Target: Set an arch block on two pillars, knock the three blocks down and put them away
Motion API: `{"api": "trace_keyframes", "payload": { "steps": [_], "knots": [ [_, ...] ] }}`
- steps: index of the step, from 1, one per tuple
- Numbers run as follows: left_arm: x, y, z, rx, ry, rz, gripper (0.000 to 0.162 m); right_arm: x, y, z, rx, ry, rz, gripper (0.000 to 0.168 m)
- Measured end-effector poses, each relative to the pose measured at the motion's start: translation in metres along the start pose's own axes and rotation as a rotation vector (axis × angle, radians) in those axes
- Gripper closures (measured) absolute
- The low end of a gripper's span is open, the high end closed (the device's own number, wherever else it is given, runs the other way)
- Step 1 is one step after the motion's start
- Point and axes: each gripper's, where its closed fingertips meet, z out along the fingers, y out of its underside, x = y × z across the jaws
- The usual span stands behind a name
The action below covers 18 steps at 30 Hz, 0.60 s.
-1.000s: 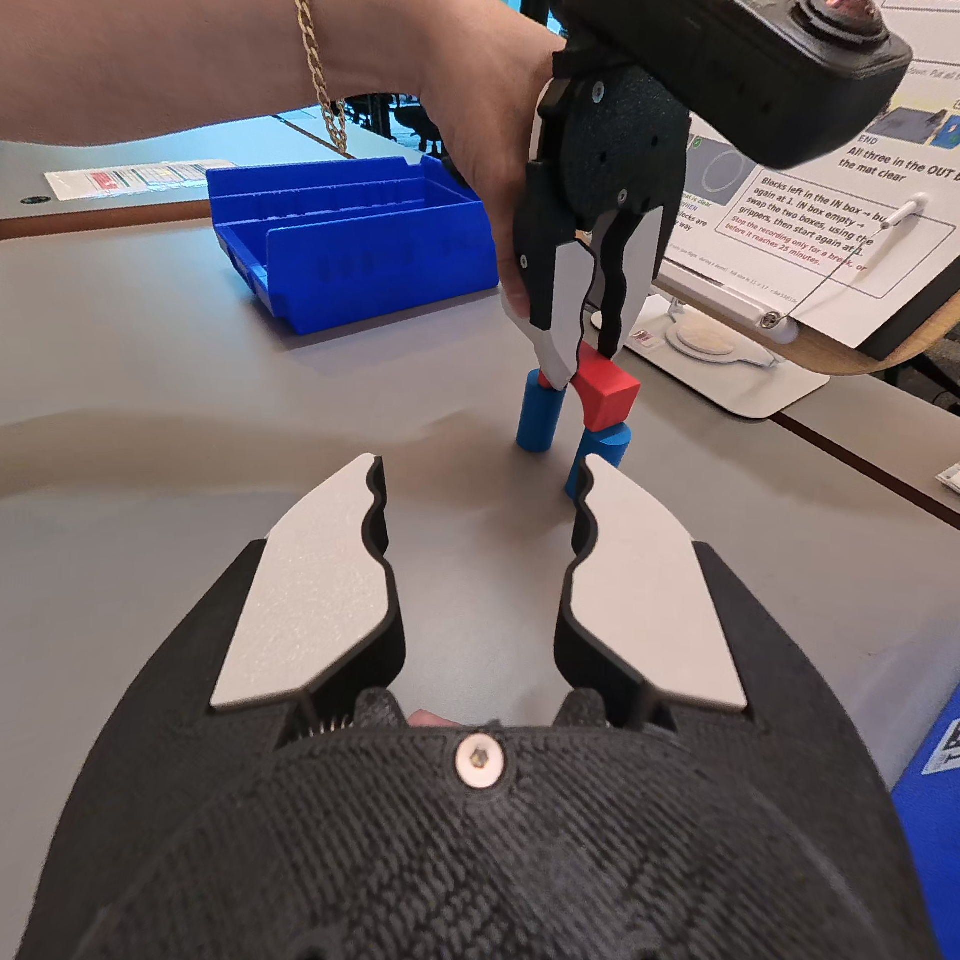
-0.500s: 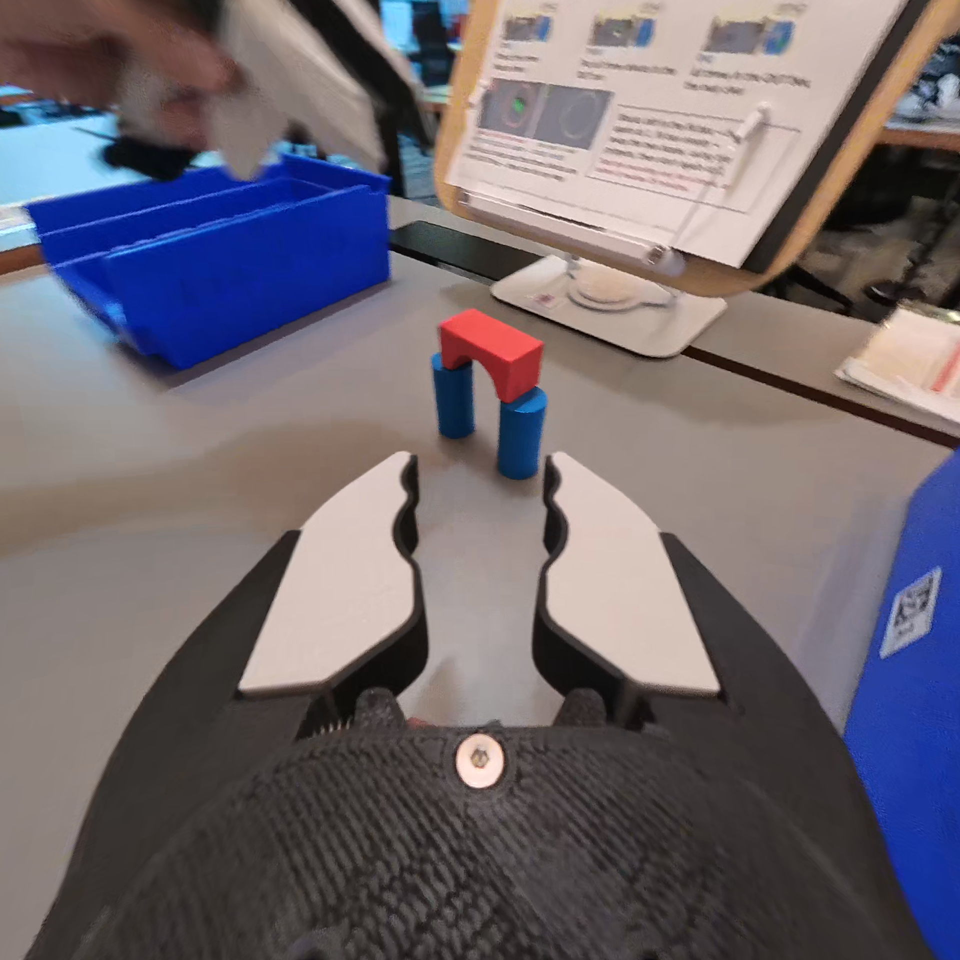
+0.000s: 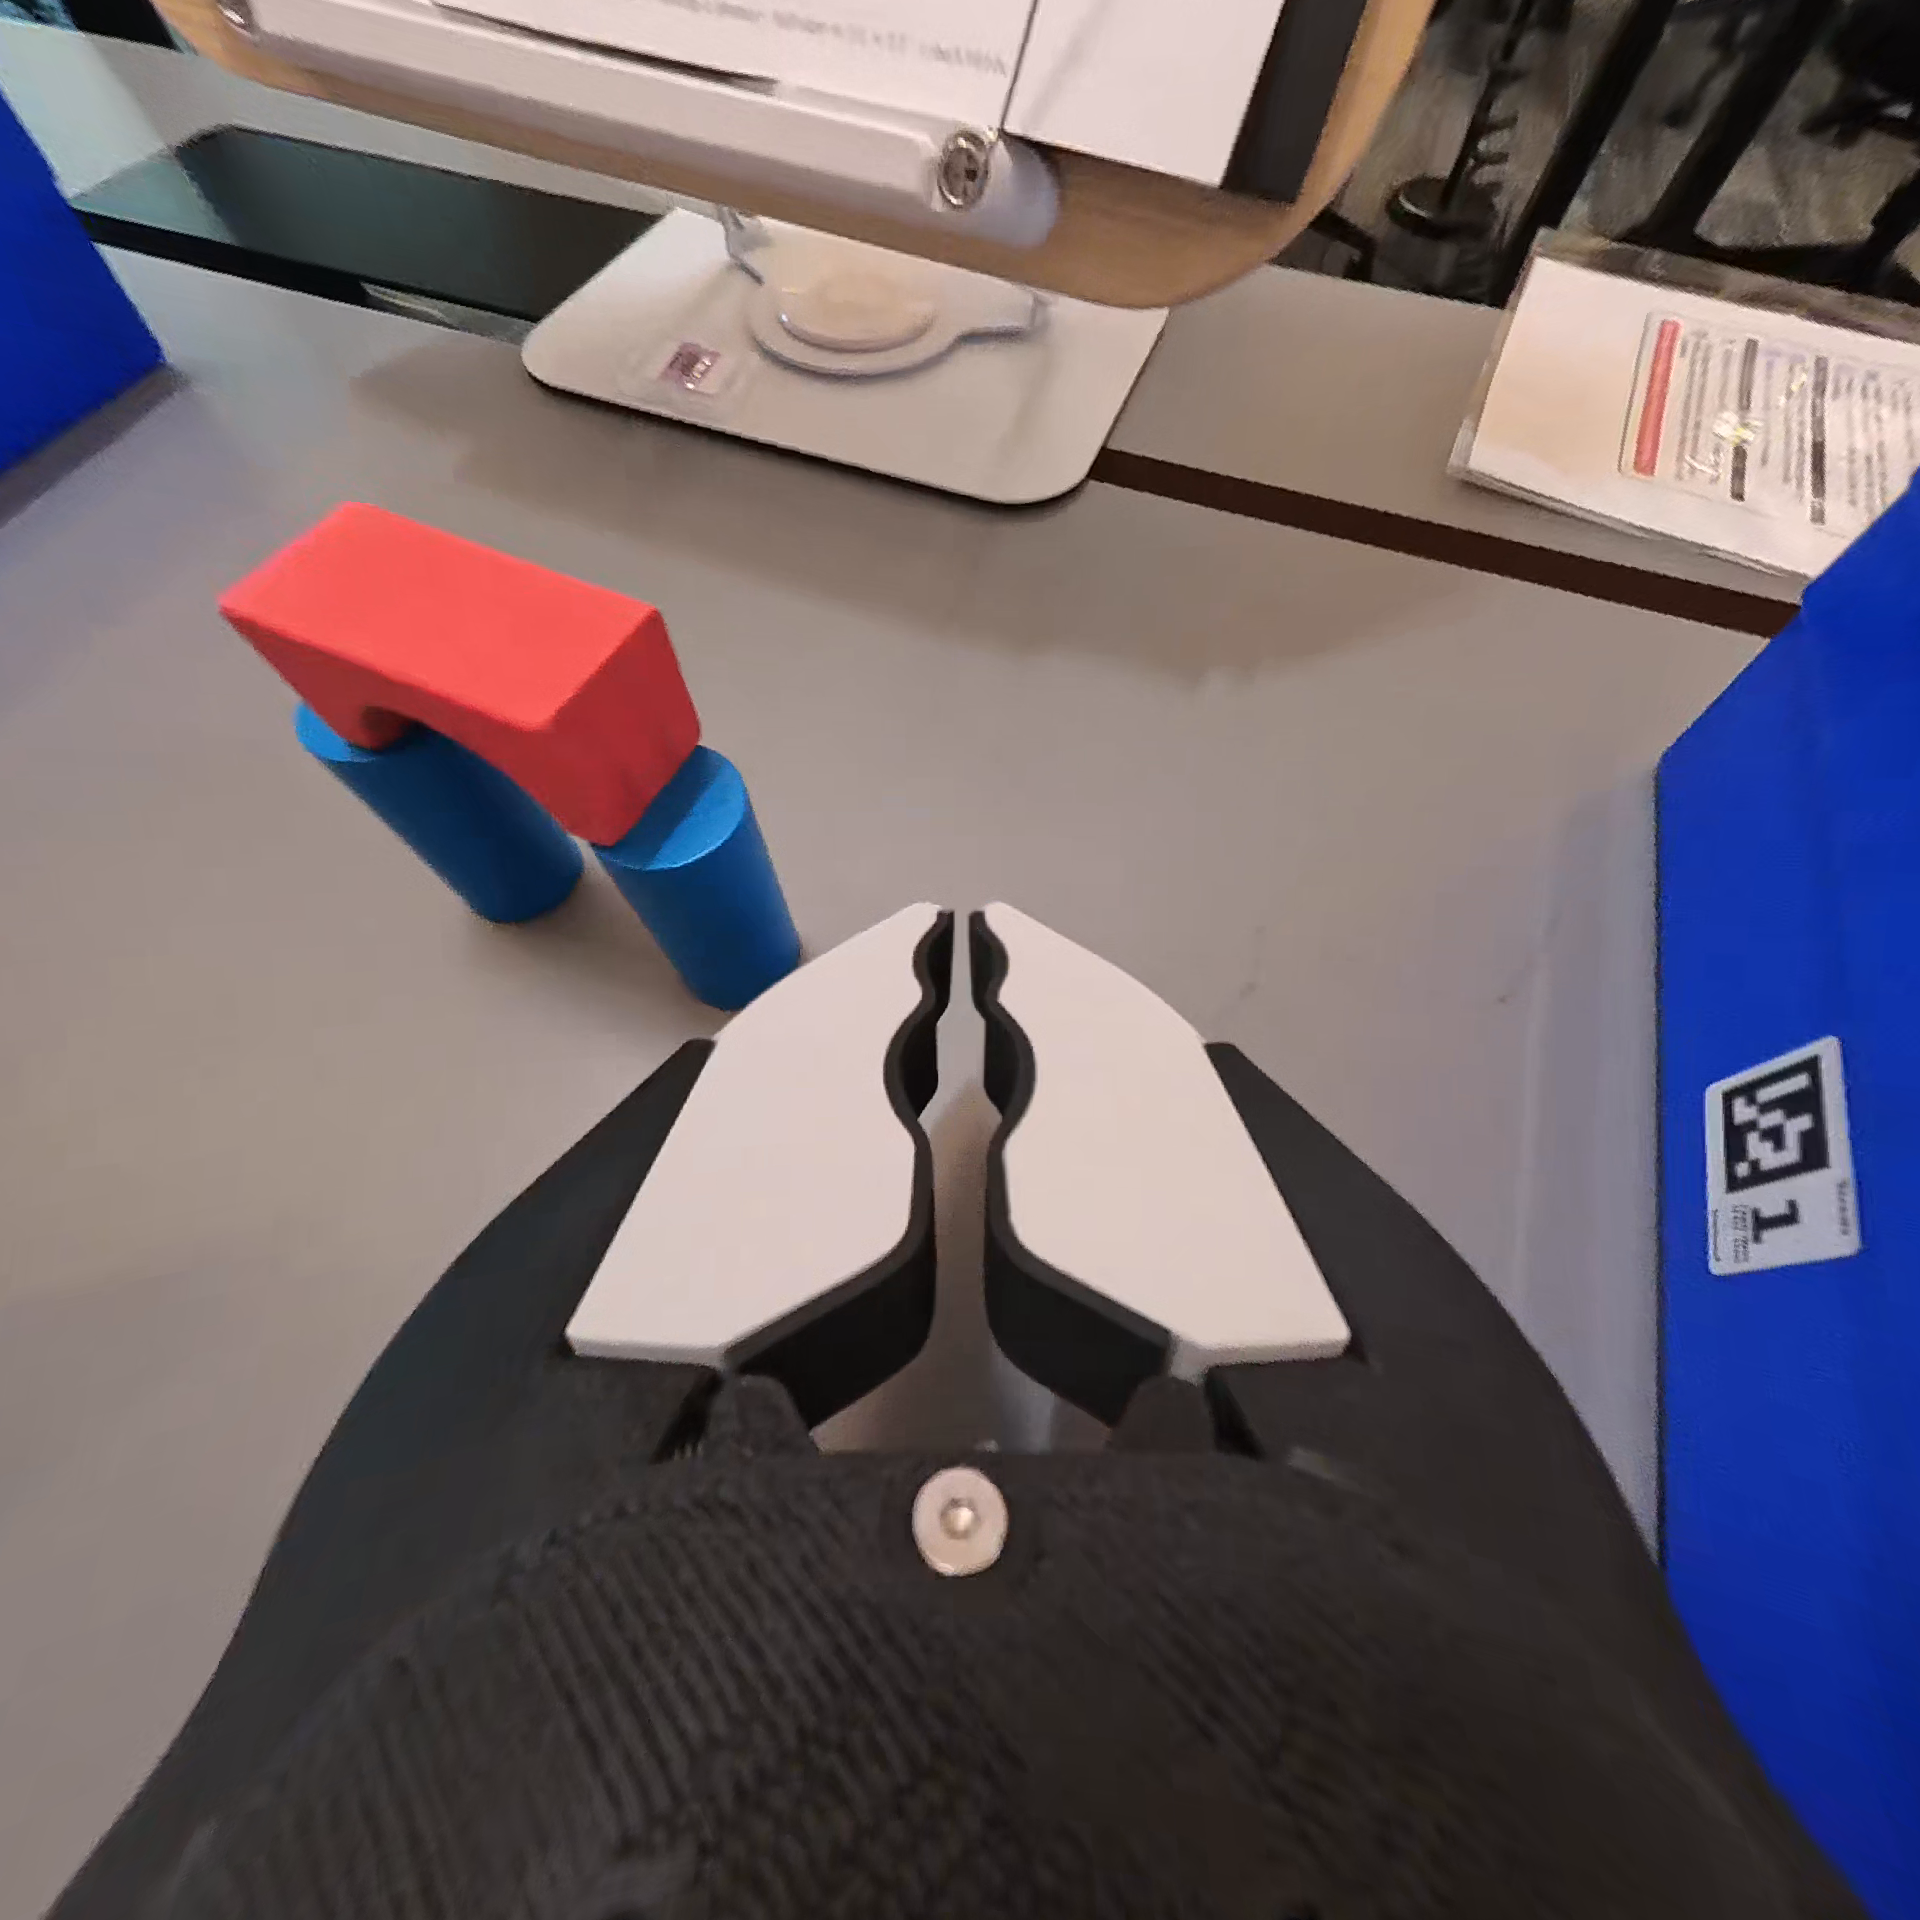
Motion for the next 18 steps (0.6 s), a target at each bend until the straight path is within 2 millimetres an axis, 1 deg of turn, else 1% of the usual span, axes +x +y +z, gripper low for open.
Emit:
{"api": "trace_keyframes", "payload": {
  "steps": [2, 5, 11, 12, 13, 14, 15, 16, 17, 18],
  "knots": [
    [-0.001, 0.009, -0.01, -0.027, -0.013, 0.024, 0.119, 0.005, 0.002, 0.006, -0.019, 0.041, -0.001, 0.165],
    [-0.008, 0.019, -0.019, -0.062, -0.037, 0.041, 0.118, 0.004, 0.005, 0.015, -0.06, 0.07, 0.007, 0.166],
    [-0.013, 0.022, -0.025, -0.058, 0.001, -0.006, 0.118, 0.005, 0.011, 0.033, -0.134, 0.152, -0.033, 0.168],
    [-0.014, 0.023, -0.025, -0.06, 0.0, -0.005, 0.119, 0.0, 0.01, 0.036, -0.146, 0.15, -0.051, 0.168],
    [-0.014, 0.023, -0.025, -0.062, 0.004, -0.004, 0.118, -0.012, 0.005, 0.039, -0.136, 0.117, -0.09, 0.168],
    [-0.014, 0.024, -0.024, -0.064, 0.012, -0.003, 0.118, -0.029, -0.005, 0.04, -0.089, 0.065, -0.157, 0.168],
    [-0.013, 0.024, -0.023, -0.067, 0.019, -0.002, 0.118, -0.048, -0.018, 0.037, -0.02, 0.015, -0.245, 0.168],
    [-0.013, 0.026, -0.023, -0.073, 0.023, 0.0, 0.118, -0.06, -0.027, 0.033, 0.029, 0.009, -0.323, 0.168],
    [-0.013, 0.027, -0.022, -0.081, 0.023, 0.003, 0.118, -0.067, -0.032, 0.028, 0.04, 0.013, -0.385, 0.168],
    [-0.013, 0.028, -0.021, -0.089, 0.022, 0.007, 0.117, -0.078, -0.034, 0.024, 0.042, -0.027, -0.429, 0.168]
  ]
}}
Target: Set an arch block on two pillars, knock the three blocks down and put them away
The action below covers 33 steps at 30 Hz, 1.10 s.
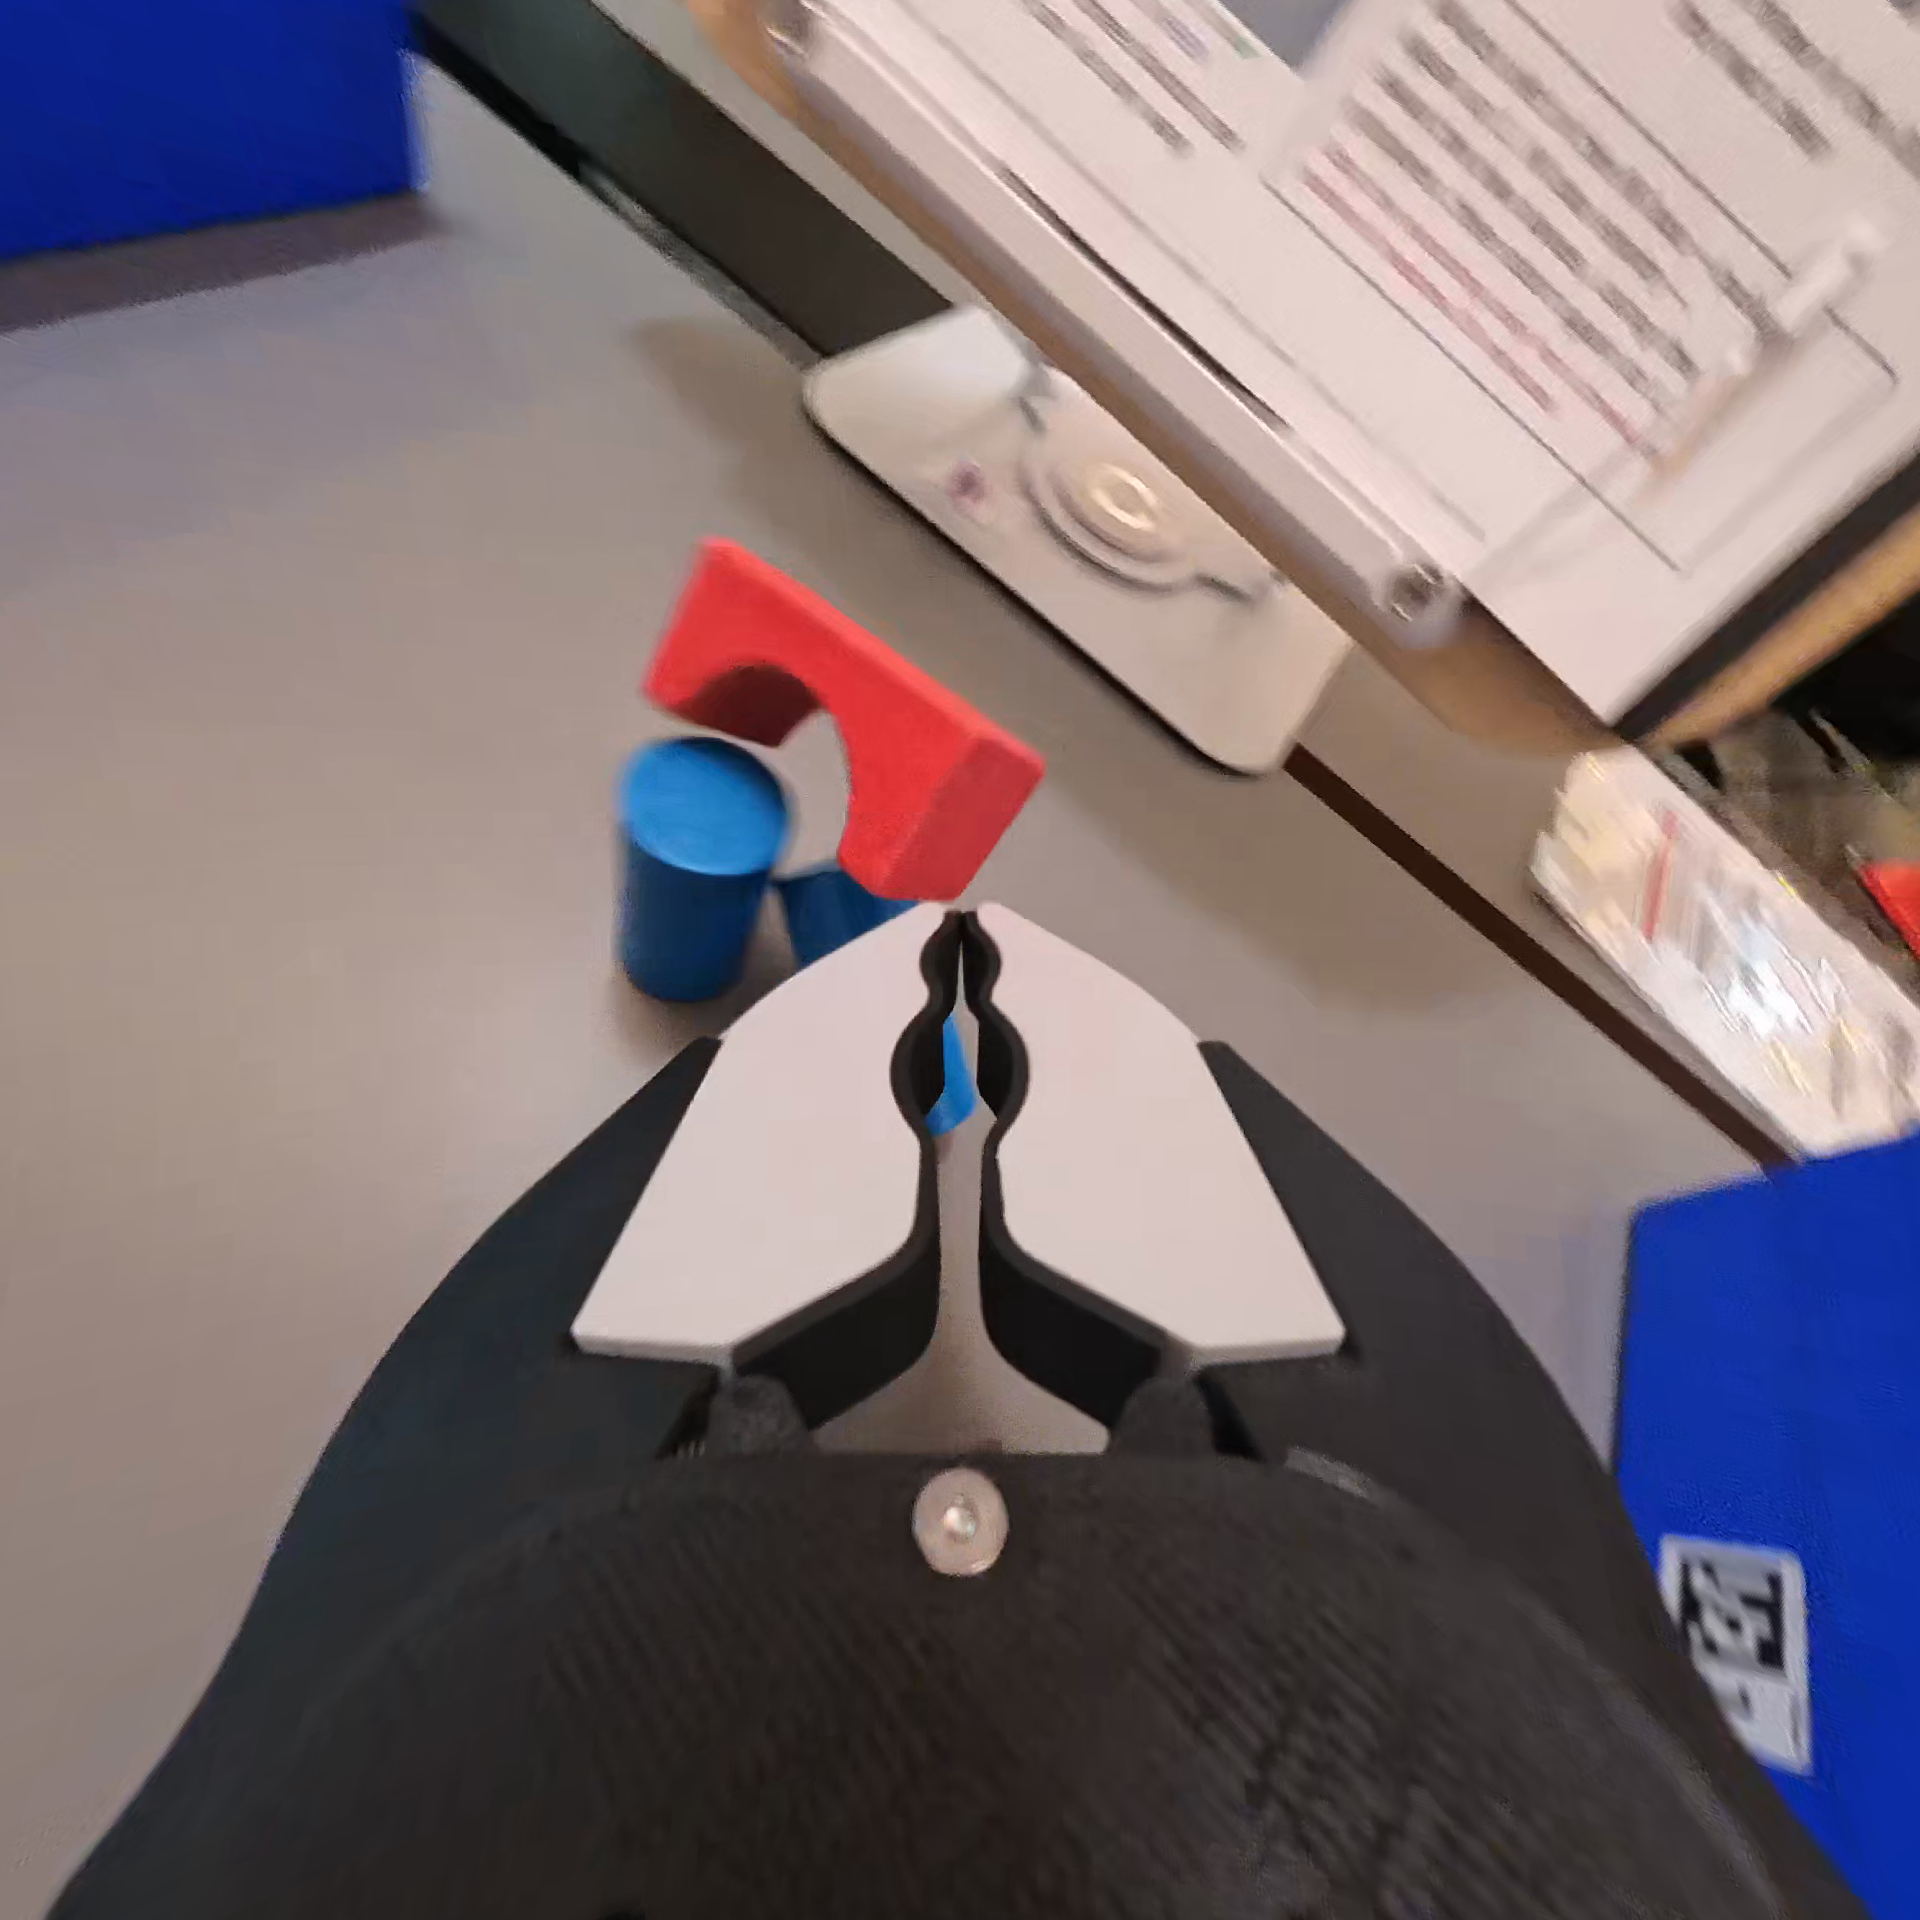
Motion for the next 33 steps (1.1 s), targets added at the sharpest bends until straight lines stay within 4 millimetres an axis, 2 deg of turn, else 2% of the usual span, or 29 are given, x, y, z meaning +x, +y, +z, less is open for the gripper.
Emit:
{"api": "trace_keyframes", "payload": {
  "steps": [3, 7, 10, 16, 18, 20, 22, 23, 26, 29, 33],
  "knots": [
    [0.002, 0.003, 0.001, -0.016, 0.004, 0.014, 0.117, -0.022, -0.016, -0.015, 0.071, -0.143, 0.003, 0.168],
    [0.002, 0.009, 0.002, -0.037, 0.001, 0.024, 0.117, -0.003, -0.009, -0.027, 0.037, -0.088, 0.018, 0.168],
    [0.002, 0.011, 0.003, -0.045, 0.012, 0.015, 0.117, 0.003, -0.003, -0.029, 0.022, -0.085, 0.051, 0.168],
    [0.007, 0.01, 0.006, -0.05, 0.034, 0.021, 0.117, -0.001, 0.004, -0.022, 0.01, -0.045, 0.076, 0.168],
    [0.007, 0.011, 0.006, -0.054, 0.035, 0.015, 0.117, 0.009, 0.008, -0.012, -0.029, 0.049, 0.108, 0.168],
    [0.006, 0.012, 0.007, -0.058, 0.034, 0.006, 0.117, 0.009, 0.01, 0.005, -0.059, 0.078, 0.084, 0.168],
    [0.007, 0.014, 0.008, -0.06, 0.042, -0.004, 0.117, -0.004, 0.005, 0.021, -0.067, 0.052, 0.035, 0.168],
    [0.007, 0.015, 0.008, -0.061, 0.042, -0.009, 0.117, -0.017, -0.004, 0.026, -0.04, 0.01, 0.001, 0.168],
    [0.008, 0.018, 0.007, -0.064, 0.04, -0.014, 0.117, -0.069, -0.021, 0.027, 0.018, -0.224, -0.121, 0.168],
    [0.006, 0.022, 0.002, -0.065, 0.028, -0.008, 0.117, -0.054, -0.034, 0.015, 0.066, -0.11, -0.131, 0.167],
    [0.0, 0.026, -0.002, -0.072, 0.017, -0.016, 0.117, -0.032, -0.033, -0.001, 0.066, -0.114, -0.04, 0.166]
  ]
}}
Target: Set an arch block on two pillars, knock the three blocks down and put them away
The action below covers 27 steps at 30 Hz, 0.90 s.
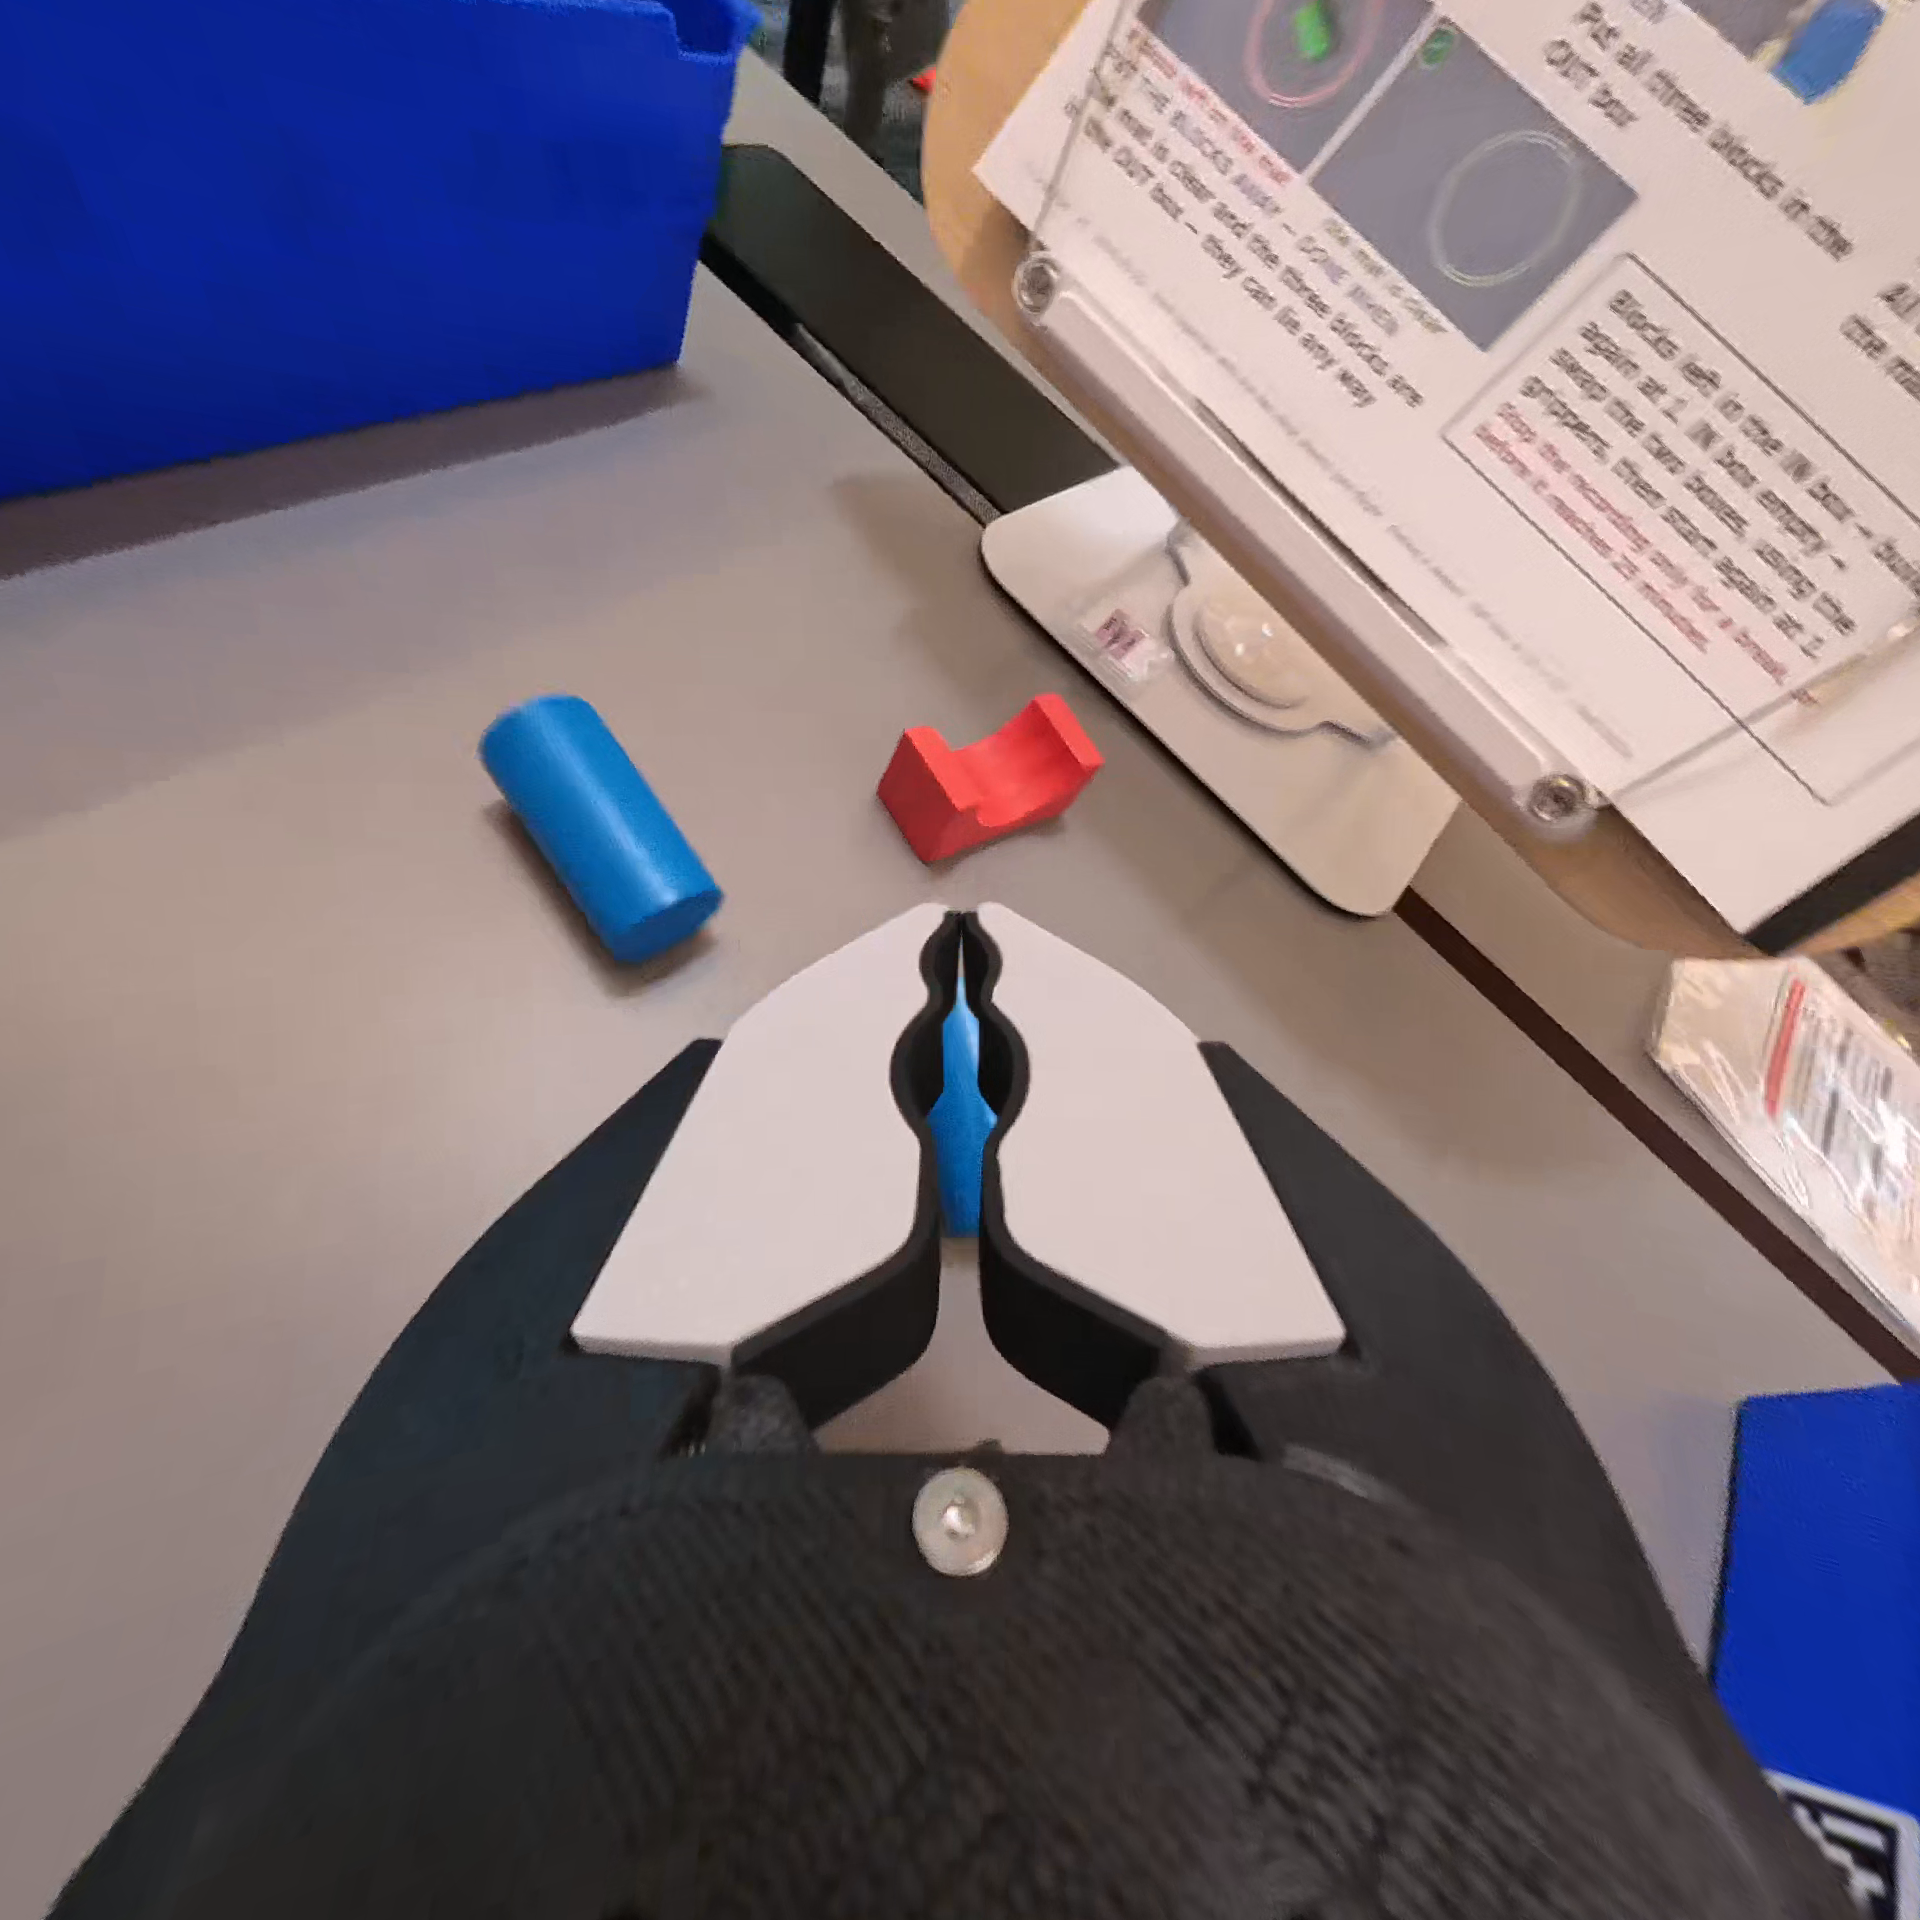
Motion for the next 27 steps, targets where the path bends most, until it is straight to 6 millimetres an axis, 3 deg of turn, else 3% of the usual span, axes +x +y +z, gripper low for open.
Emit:
{"api": "trace_keyframes", "payload": {
  "steps": [3, 6, 13, 16, 22, 27],
  "knots": [
    [-0.003, -0.002, -0.001, 0.008, 0.003, -0.01, 0.117, 0.015, 0.02, -0.011, -0.059, -0.024, -0.002, 0.15],
    [-0.005, -0.008, -0.001, 0.03, 0.005, -0.006, 0.117, 0.012, 0.052, -0.017, -0.2, -0.152, 0.046, 0.11],
    [0.009, -0.008, 0.009, 0.02, 0.056, 0.005, 0.117, 0.022, 0.07, 0.003, -0.332, -0.238, -0.083, 0.102],
    [0.016, -0.005, 0.008, 0.01, 0.067, 0.034, 0.116, 0.026, 0.071, 0.017, -0.389, -0.301, -0.049, 0.102],
    [0.018, 0.0, -0.006, 0.031, 0.061, 0.018, 0.115, 0.015, 0.082, 0.032, -0.525, -0.433, 0.018, 0.093],
    [0.014, 0.005, -0.013, 0.047, 0.057, -0.02, 0.115, 0.008, 0.085, 0.036, -0.531, -0.444, -0.007, 0.113]
  ]
}}
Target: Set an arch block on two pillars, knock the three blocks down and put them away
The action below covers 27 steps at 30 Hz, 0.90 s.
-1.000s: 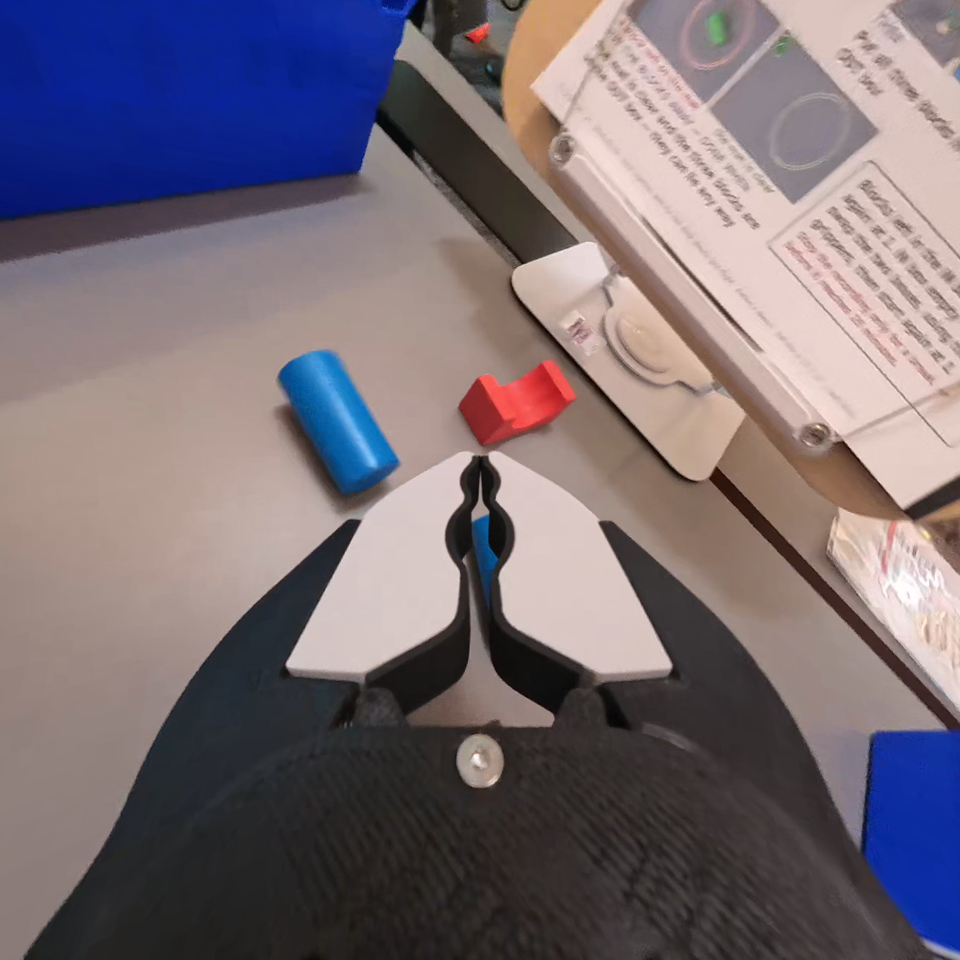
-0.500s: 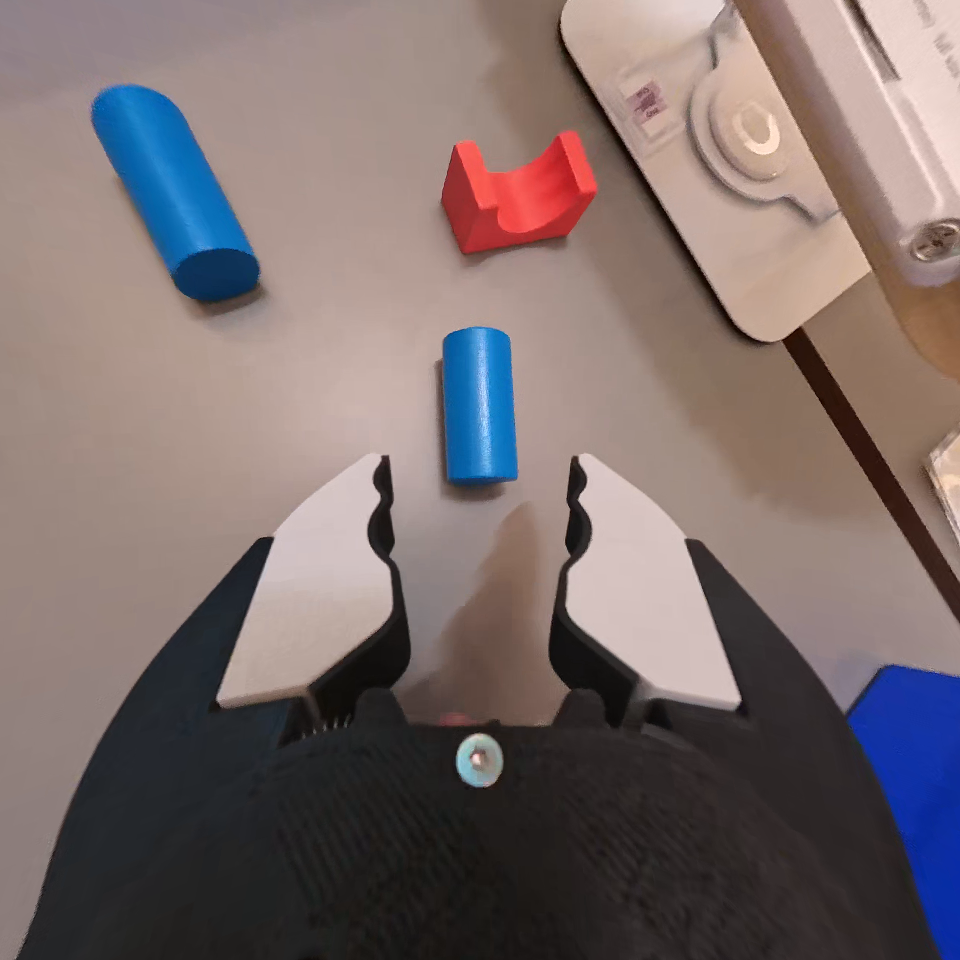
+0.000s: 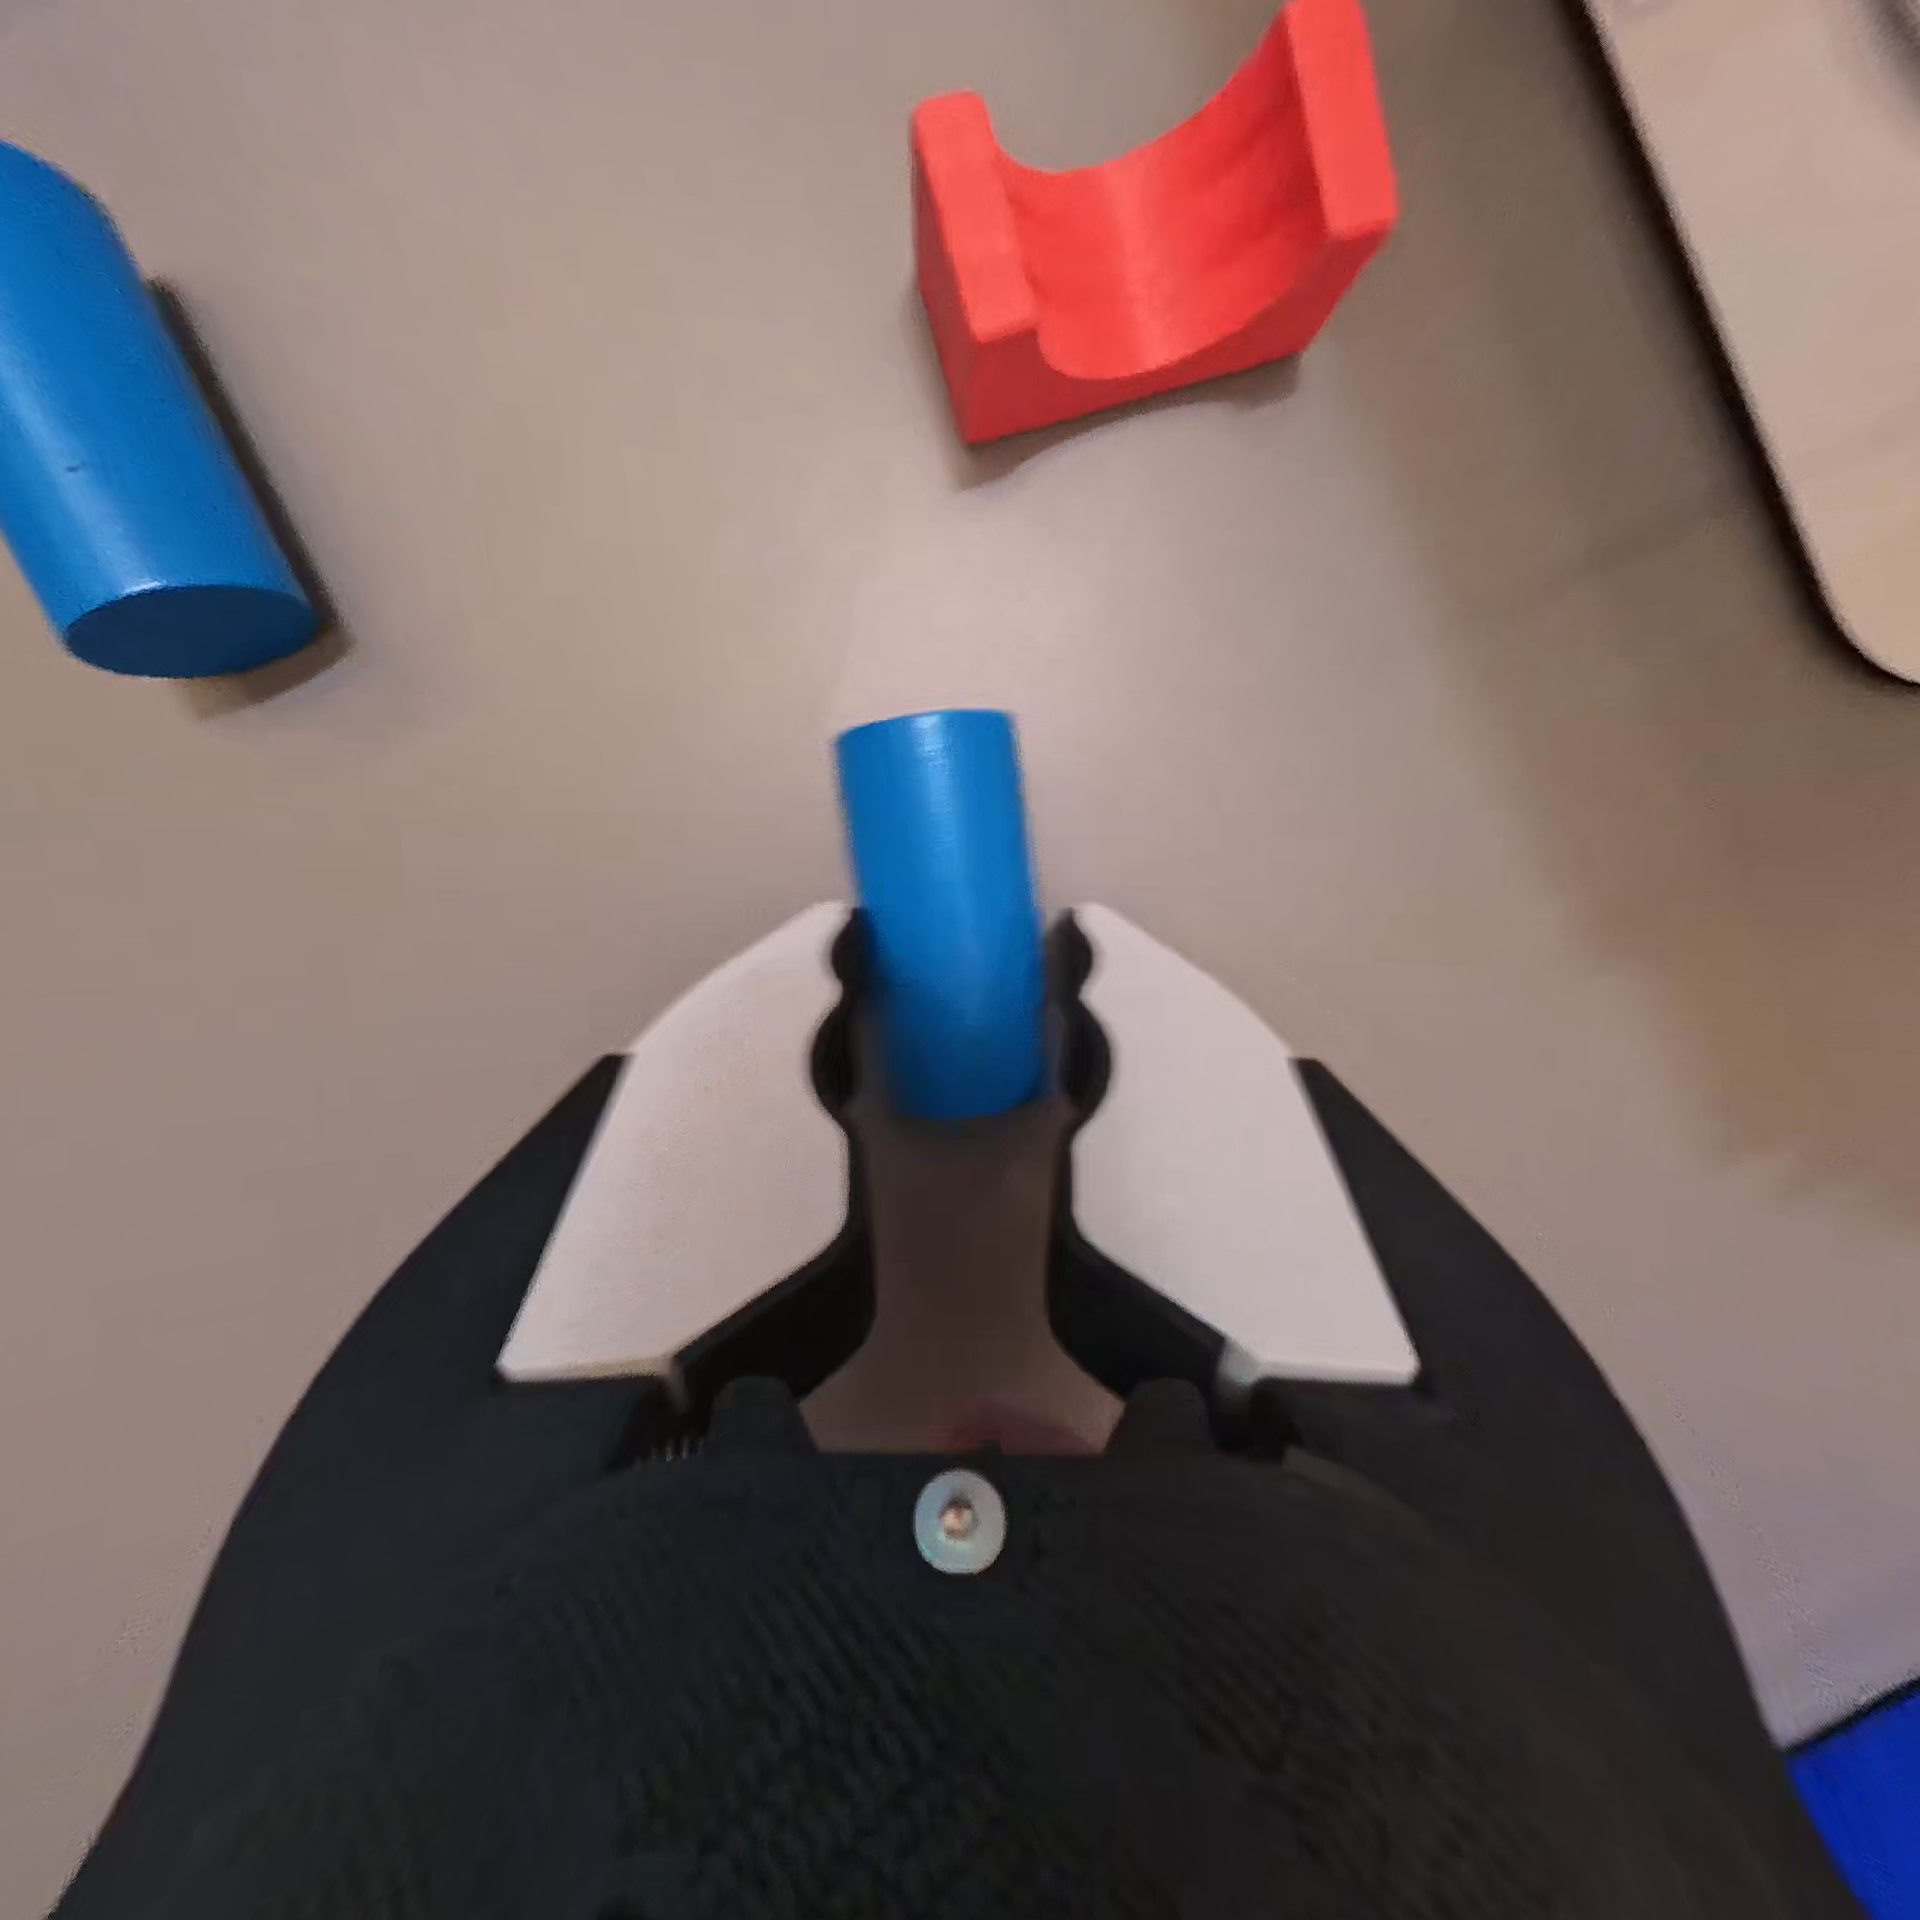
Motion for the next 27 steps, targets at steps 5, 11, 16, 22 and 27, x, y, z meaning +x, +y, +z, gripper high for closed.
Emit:
{"api": "trace_keyframes", "payload": {
  "steps": [5, 11, 16, 22, 27],
  "knots": [
    [0.001, 0.005, 0.005, -0.005, 0.012, -0.022, 0.115, 0.002, 0.01, -0.008, -0.031, 0.057, 0.005, 0.135],
    [0.011, 0.01, 0.017, -0.019, 0.048, -0.021, 0.115, 0.027, 0.026, -0.076, 0.044, 0.158, 0.044, 0.135],
    [0.013, 0.013, 0.019, -0.034, 0.048, 0.006, 0.115, 0.096, 0.086, -0.184, 0.084, 0.381, 0.241, 0.135],
    [0.015, 0.01, 0.02, -0.029, 0.073, -0.009, 0.115, 0.153, 0.21, -0.219, -0.003, 0.477, 0.581, 0.134],
    [0.018, 0.011, 0.02, -0.038, 0.08, 0.006, 0.115, 0.148, 0.289, -0.19, -0.165, 0.428, 0.706, 0.134]
  ]
}}
